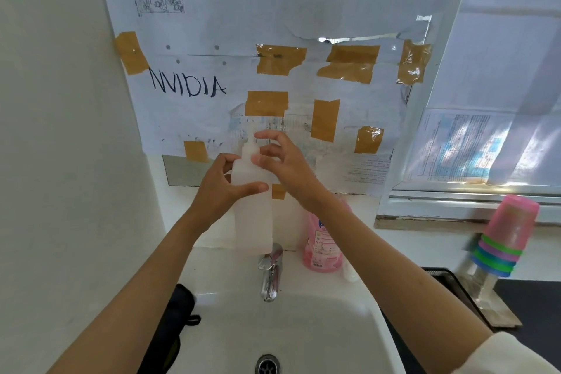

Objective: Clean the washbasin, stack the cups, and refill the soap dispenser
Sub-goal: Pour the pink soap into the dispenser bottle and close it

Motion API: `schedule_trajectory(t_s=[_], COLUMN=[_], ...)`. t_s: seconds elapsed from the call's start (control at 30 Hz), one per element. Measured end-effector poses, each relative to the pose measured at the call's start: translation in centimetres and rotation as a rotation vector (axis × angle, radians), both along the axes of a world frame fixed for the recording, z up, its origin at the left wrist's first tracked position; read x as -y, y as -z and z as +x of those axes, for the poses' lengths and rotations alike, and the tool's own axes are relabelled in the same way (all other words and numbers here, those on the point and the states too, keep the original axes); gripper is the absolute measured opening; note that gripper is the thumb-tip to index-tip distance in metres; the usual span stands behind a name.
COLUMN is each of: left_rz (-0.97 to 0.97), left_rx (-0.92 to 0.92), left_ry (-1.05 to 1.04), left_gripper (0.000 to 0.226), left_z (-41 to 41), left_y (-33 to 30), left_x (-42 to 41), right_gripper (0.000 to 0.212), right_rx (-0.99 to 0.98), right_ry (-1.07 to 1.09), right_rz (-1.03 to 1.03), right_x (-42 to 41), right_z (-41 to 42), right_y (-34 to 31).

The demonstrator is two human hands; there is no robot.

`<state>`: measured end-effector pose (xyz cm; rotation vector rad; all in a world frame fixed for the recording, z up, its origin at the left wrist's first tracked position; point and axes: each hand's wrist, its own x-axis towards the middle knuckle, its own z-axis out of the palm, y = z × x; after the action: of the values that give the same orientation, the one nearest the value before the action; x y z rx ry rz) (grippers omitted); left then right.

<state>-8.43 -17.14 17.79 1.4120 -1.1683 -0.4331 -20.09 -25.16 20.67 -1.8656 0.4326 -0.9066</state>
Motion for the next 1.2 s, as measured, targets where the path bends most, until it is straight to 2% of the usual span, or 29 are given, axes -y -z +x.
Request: schedule_trajectory(t_s=[0.1, 0.23, 0.37, 0.47, 0.53, 0.6, 0.67, 0.77, 0.93, 1.07, 1.2], left_rz=[0.013, 0.016, 0.007, 0.019, 0.013, 0.007, 0.0, 0.011, 0.012, 0.006, 0.006], left_rx=[0.004, 0.023, 0.015, 0.015, 0.01, 0.006, 0.012, 0.028, 0.0, -0.008, 0.01], left_ry=[-0.004, 0.002, 0.029, 0.012, 0.007, -0.004, -0.002, 0.01, 0.011, -0.014, -0.015], left_gripper=[0.07, 0.078, 0.068, 0.066, 0.062, 0.061, 0.065, 0.075, 0.071, 0.067, 0.062], left_z=[0.1, 0.0, -0.1, -0.1, 0.1, 0.2, 0.4, 0.4, 0.5, 0.8, 1.0], left_y=[0.3, 0.3, 0.2, 0.5, 0.7, 0.7, 0.7, 0.8, 1.1, 1.1, 1.4], left_x=[0.1, 0.1, 0.3, 0.5, 0.6, 0.6, 0.5, 0.4, 0.3, 0.4, 0.3], right_gripper=[0.027, 0.045, 0.033, 0.02, 0.019, 0.023, 0.032, 0.038, 0.034, 0.027, 0.036], right_rx=[-0.012, -0.068, 0.083, 0.108, 0.098, 0.053, 0.01, 0.041, 0.028, 0.061, 0.018], right_ry=[-0.123, -0.008, 0.093, -0.014, -0.093, -0.077, 0.029, 0.152, 0.12, 0.025, 0.138], right_rz=[0.106, -0.013, 0.006, 0.099, 0.136, 0.086, -0.012, -0.089, -0.095, 0.03, -0.053], right_x=[-0.1, -0.4, -0.4, -0.4, -0.4, -0.3, -0.1, 0.3, 0.3, 0.1, -0.1], right_z=[-0.3, 0.4, 0.8, 0.6, 0.4, 0.5, 0.7, 0.8, 0.5, 0.9, 2.1], right_y=[0.0, 0.9, 1.3, 1.0, 1.0, 1.2, 1.5, 1.4, 1.3, 1.7, 2.4])
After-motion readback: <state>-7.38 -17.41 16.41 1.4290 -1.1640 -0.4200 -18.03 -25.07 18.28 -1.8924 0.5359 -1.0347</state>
